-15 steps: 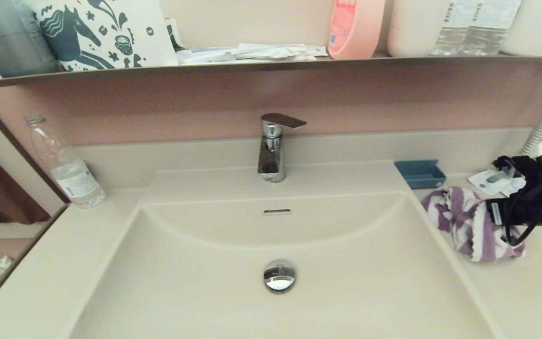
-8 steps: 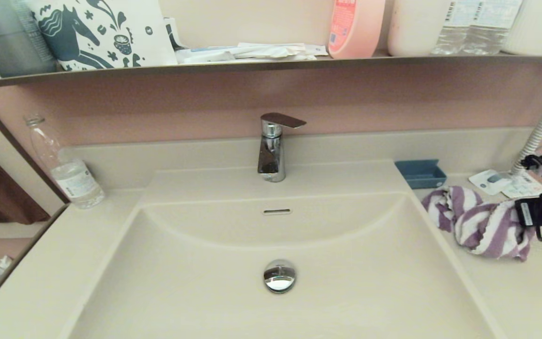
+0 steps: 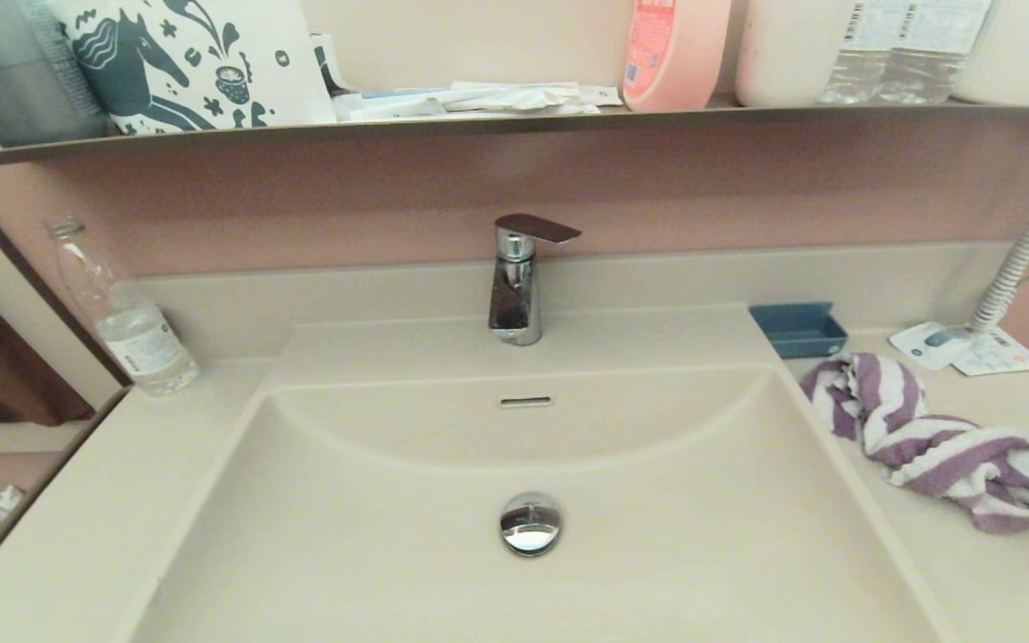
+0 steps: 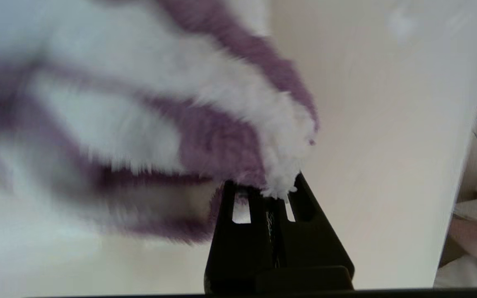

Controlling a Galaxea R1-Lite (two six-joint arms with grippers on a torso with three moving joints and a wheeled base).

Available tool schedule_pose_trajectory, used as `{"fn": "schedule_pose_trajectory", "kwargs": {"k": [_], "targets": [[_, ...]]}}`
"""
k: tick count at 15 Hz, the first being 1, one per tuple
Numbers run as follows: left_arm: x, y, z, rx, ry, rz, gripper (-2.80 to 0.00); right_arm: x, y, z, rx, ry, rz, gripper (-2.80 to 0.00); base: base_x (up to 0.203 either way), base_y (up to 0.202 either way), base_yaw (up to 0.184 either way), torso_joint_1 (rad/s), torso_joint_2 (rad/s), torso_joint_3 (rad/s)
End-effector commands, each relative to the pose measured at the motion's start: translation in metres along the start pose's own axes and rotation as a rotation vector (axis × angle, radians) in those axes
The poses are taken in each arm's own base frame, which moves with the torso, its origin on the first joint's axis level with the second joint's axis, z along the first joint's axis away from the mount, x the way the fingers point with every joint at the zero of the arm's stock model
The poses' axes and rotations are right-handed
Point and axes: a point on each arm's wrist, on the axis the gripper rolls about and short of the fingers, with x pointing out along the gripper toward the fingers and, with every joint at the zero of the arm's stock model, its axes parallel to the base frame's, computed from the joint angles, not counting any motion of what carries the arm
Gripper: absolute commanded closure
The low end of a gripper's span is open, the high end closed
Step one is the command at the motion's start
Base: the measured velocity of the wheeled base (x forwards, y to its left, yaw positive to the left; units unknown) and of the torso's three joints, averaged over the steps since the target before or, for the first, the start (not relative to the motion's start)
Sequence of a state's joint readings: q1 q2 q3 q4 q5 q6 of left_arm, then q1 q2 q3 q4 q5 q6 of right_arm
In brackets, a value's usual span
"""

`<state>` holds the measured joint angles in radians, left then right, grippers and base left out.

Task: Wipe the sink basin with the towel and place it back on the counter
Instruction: Wipe the sink

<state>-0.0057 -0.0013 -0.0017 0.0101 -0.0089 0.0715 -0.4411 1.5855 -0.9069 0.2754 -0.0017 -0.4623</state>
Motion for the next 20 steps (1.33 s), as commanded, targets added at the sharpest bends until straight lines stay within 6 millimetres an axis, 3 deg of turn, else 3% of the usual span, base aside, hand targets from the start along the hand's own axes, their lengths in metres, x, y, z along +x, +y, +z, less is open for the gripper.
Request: {"fn": "schedule_pose_trajectory", "kwargs": {"k": [1,5,9,12,15,20], "targets": [[0.0,0.0,0.0,0.001,0.002,-0.001,0.0,-0.033,0.005,-0.022,-0.029,-0.011,0.044,0.0,0.0,0.0,0.0,0.0,0.0,0.0],[0.0,0.0,0.0,0.001,0.002,0.0,0.0,-0.059,0.027,-0.047,-0.088,0.027,0.214,0.0,0.0,0.0,0.0,0.0,0.0,0.0],[0.0,0.0,0.0,0.001,0.002,-0.001,0.0,-0.049,0.056,-0.065,-0.155,0.081,0.318,0.0,0.0,0.0,0.0,0.0,0.0,0.0],[0.0,0.0,0.0,0.001,0.002,-0.001,0.0,-0.023,0.07,-0.073,-0.179,0.048,0.328,0.0,0.0,0.0,0.0,0.0,0.0,0.0],[0.0,0.0,0.0,0.001,0.0,-0.001,0.0,-0.001,0.072,-0.064,-0.138,0.017,0.322,0.0,0.0,0.0,0.0,0.0,0.0,0.0],[0.0,0.0,0.0,0.001,0.002,-0.001,0.0,0.017,0.062,-0.03,-0.005,-0.098,0.273,0.0,0.0,0.0,0.0,0.0,0.0,0.0]]}}
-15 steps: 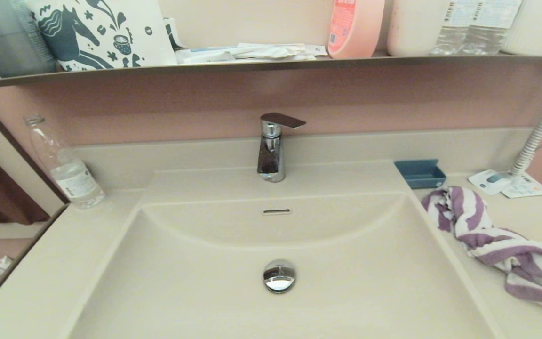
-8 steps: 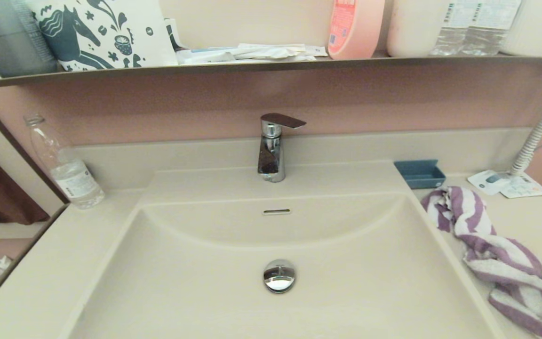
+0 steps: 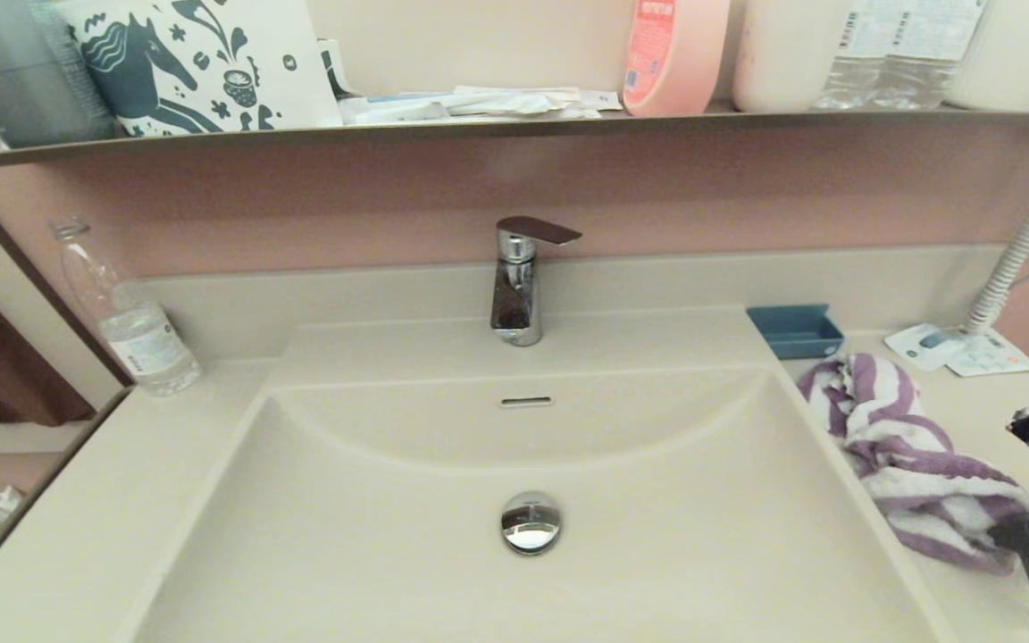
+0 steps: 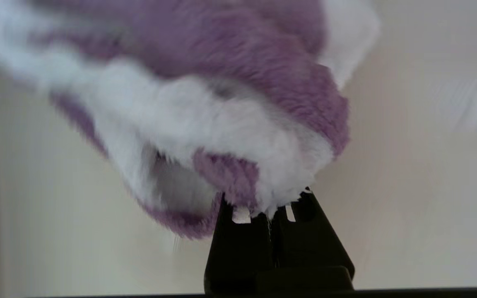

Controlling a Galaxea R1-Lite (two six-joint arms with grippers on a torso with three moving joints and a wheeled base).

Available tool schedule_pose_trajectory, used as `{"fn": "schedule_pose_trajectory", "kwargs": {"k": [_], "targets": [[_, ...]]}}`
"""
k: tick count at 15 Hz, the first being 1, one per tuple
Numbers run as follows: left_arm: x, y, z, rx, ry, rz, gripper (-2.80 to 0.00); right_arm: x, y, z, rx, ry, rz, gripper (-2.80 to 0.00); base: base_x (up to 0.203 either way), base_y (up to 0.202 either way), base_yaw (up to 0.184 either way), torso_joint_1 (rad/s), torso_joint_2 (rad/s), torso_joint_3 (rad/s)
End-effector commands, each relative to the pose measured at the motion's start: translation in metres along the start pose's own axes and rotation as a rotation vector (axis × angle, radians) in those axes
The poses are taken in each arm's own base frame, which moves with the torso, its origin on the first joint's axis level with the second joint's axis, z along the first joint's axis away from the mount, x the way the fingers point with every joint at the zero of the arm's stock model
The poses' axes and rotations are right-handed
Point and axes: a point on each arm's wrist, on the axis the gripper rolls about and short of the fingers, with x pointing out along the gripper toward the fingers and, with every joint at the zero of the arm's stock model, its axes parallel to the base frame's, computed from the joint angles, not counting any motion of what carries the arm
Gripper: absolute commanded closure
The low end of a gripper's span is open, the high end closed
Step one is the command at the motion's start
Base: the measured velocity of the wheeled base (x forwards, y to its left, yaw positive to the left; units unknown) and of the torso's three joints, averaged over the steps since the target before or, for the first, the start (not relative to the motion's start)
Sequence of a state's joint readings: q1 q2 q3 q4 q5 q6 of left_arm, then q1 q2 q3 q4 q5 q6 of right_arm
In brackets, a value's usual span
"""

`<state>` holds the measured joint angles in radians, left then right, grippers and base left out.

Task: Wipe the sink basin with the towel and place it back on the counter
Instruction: Wipe the sink

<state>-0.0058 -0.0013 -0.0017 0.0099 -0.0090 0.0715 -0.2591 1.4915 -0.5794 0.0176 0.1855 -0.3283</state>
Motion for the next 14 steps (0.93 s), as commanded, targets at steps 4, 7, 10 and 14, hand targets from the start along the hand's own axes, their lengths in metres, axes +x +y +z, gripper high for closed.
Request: {"fn": "schedule_pose_trajectory", "kwargs": {"k": [4,7,10,14], "targets": [[0.0,0.0,0.0,0.001,0.001,0.0,0.0,0.018,-0.018,0.035,0.045,-0.031,-0.027,0.0,0.0,0.0,0.0,0.0,0.0,0.0],[0.0,0.0,0.0,0.001,0.001,0.001,0.0,0.015,-0.033,0.068,0.121,-0.115,-0.103,0.0,0.0,0.0,0.0,0.0,0.0,0.0],[0.0,0.0,0.0,0.001,0.002,0.0,0.0,0.008,-0.036,0.078,0.19,-0.137,-0.141,0.0,0.0,0.0,0.0,0.0,0.0,0.0],[0.0,0.0,0.0,0.001,0.002,0.0,0.0,-0.011,-0.032,0.058,0.127,0.043,-0.175,0.0,0.0,0.0,0.0,0.0,0.0,0.0]]}}
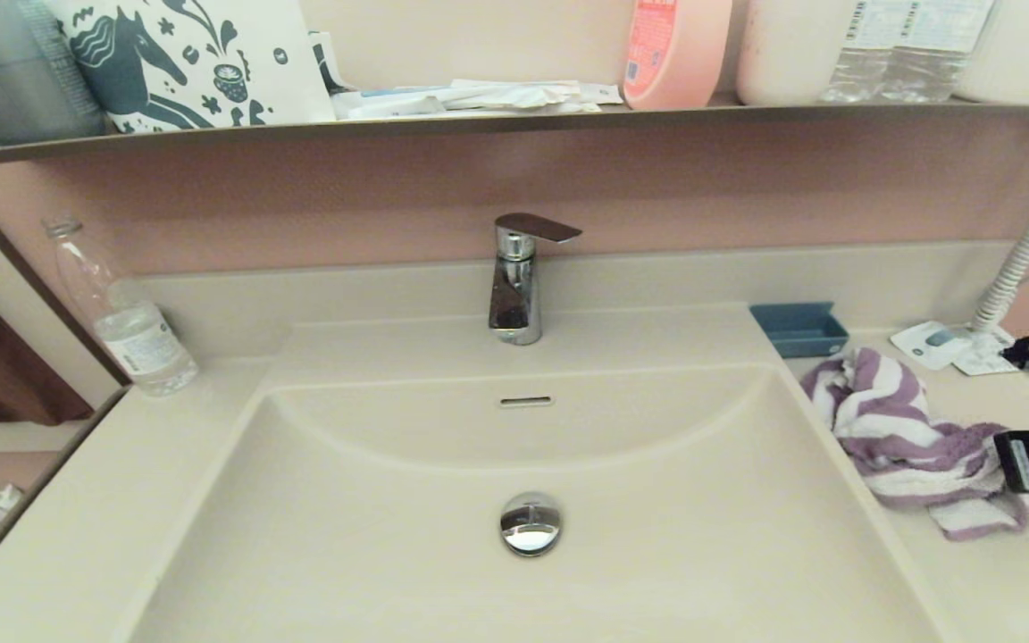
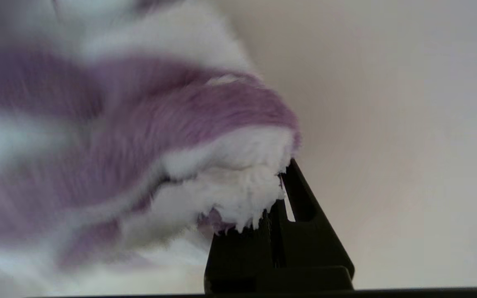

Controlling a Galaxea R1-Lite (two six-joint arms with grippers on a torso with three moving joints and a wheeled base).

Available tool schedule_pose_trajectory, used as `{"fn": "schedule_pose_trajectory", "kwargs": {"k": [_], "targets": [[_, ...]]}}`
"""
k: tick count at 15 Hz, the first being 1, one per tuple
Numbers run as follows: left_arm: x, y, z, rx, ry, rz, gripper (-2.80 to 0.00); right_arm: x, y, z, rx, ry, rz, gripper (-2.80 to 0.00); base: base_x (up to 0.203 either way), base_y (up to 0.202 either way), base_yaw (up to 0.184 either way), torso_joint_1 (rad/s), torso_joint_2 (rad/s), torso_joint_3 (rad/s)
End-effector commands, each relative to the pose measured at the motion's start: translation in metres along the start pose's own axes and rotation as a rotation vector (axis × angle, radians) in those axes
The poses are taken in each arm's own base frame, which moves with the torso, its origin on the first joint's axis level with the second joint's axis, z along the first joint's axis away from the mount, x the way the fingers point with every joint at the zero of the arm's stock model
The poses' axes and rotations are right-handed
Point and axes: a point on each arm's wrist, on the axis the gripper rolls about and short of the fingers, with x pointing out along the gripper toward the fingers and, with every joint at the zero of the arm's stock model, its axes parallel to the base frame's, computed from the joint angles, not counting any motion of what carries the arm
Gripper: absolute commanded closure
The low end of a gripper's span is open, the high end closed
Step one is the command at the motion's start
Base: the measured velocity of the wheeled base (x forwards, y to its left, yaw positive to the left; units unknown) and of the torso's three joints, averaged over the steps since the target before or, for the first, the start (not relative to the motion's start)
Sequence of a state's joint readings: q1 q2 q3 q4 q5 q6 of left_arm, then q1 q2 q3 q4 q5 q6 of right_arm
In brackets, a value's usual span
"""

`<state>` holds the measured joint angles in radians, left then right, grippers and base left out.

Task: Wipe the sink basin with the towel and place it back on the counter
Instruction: Wipe the sink

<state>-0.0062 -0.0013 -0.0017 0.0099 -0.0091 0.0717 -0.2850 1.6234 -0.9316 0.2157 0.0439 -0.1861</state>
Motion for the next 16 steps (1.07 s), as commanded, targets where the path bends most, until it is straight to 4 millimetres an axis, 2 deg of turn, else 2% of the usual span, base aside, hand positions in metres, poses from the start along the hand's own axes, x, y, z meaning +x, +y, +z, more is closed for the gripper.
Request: {"fn": "schedule_pose_trajectory", "kwargs": {"k": [1,4,6,10,12,14,16], "targets": [[0.0,0.0,0.0,0.0,0.002,0.001,0.0,-0.019,-0.006,-0.012,-0.071,0.061,-0.029,0.0,0.0,0.0,0.0,0.0,0.0,0.0],[0.0,0.0,0.0,0.0,0.002,0.001,0.0,-0.041,-0.012,-0.031,-0.143,0.167,-0.025,0.0,0.0,0.0,0.0,0.0,0.0,0.0],[0.0,0.0,0.0,0.0,0.002,0.0,0.0,-0.052,-0.023,-0.039,-0.167,0.205,-0.051,0.0,0.0,0.0,0.0,0.0,0.0,0.0],[0.0,0.0,0.0,0.0,0.002,0.0,0.0,-0.07,-0.055,-0.032,-0.072,0.149,-0.148,0.0,0.0,0.0,0.0,0.0,0.0,0.0],[0.0,0.0,0.0,0.0,0.002,0.0,0.0,-0.071,-0.075,-0.036,-0.019,0.154,-0.181,0.0,0.0,0.0,0.0,0.0,0.0,0.0],[0.0,0.0,0.0,0.0,0.002,0.0,0.0,-0.062,-0.092,-0.035,0.008,0.153,-0.208,0.0,0.0,0.0,0.0,0.0,0.0,0.0],[0.0,0.0,0.0,0.0,0.002,0.0,0.0,-0.057,-0.094,-0.038,0.014,0.174,-0.198,0.0,0.0,0.0,0.0,0.0,0.0,0.0]]}}
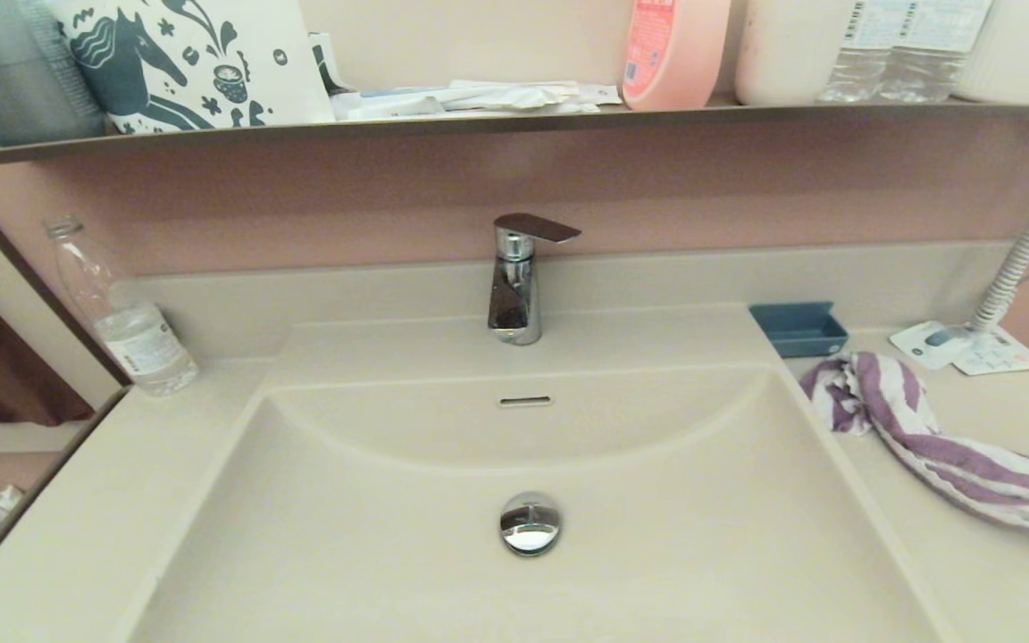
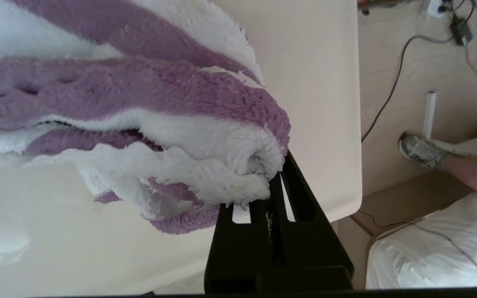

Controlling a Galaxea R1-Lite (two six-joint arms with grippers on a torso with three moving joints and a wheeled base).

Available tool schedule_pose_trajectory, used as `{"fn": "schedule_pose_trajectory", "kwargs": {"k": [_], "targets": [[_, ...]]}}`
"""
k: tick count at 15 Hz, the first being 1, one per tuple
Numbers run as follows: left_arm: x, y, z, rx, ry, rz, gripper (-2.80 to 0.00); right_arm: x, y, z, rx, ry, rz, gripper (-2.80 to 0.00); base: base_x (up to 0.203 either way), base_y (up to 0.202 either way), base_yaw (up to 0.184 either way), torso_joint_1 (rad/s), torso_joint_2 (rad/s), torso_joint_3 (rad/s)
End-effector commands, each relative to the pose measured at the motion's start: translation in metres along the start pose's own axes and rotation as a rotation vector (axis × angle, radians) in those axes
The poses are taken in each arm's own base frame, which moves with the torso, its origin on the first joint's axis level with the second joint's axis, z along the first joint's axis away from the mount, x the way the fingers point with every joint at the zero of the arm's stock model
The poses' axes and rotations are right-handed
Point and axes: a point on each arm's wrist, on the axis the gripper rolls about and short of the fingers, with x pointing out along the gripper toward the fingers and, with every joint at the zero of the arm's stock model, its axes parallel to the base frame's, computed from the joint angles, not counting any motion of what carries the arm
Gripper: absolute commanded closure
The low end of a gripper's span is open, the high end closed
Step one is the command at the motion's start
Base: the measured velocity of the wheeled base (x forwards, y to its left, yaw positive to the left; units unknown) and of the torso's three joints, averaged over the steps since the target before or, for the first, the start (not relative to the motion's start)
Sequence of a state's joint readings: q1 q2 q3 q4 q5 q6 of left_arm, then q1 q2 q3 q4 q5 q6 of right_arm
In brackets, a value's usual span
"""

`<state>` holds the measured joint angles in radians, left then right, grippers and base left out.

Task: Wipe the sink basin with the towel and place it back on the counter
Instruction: Wipe the sink

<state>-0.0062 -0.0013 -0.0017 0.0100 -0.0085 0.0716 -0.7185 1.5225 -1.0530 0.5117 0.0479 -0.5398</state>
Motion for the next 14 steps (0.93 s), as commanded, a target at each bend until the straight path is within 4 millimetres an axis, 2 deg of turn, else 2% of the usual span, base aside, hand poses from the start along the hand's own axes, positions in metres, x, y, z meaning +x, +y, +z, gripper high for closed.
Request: {"fn": "schedule_pose_trajectory", "kwargs": {"k": [1,4,9,12,14], "targets": [[0.0,0.0,0.0,0.001,0.001,0.0,0.0,0.013,0.001,-0.008,0.005,0.056,0.029,0.0,0.0,0.0,0.0,0.0,0.0,0.0],[0.0,0.0,0.0,0.001,0.001,-0.001,0.0,0.033,0.0,-0.004,0.011,0.059,0.038,0.0,0.0,0.0,0.0,0.0,0.0,0.0],[0.0,0.0,0.0,0.001,0.002,0.0,0.0,0.078,-0.007,0.024,0.15,-0.071,0.007,0.0,0.0,0.0,0.0,0.0,0.0,0.0],[0.0,0.0,0.0,0.001,0.002,-0.001,0.0,0.09,0.011,0.049,0.239,-0.172,0.033,0.0,0.0,0.0,0.0,0.0,0.0,0.0],[0.0,0.0,0.0,0.001,0.002,-0.001,0.0,0.087,0.033,0.068,0.279,-0.224,0.081,0.0,0.0,0.0,0.0,0.0,0.0,0.0]]}}
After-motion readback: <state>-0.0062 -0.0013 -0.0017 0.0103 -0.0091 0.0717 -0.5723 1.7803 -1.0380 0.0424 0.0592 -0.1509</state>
